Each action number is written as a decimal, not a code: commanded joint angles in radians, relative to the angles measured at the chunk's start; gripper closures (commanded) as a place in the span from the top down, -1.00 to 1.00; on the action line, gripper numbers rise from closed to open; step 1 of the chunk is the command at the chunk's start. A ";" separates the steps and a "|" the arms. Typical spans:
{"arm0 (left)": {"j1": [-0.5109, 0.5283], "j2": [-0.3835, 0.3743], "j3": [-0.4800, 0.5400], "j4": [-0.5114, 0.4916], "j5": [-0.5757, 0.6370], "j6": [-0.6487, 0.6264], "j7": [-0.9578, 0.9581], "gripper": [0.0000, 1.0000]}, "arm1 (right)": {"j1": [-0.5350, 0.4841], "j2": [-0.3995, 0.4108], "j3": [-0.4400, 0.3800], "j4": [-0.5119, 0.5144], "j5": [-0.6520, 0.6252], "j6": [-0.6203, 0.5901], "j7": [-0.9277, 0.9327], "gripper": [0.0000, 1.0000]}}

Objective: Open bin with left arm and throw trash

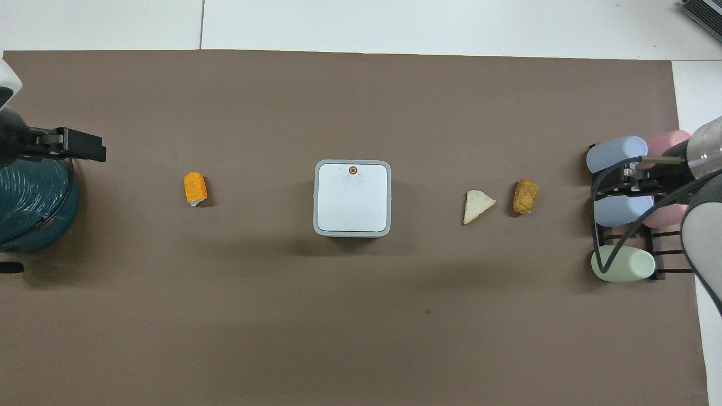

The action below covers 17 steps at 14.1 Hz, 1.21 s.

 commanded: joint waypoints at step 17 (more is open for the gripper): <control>-0.314 0.133 0.006 -0.087 -0.014 0.297 -0.372 -1.00 | -0.012 0.124 0.004 -0.422 0.000 0.700 -0.009 1.00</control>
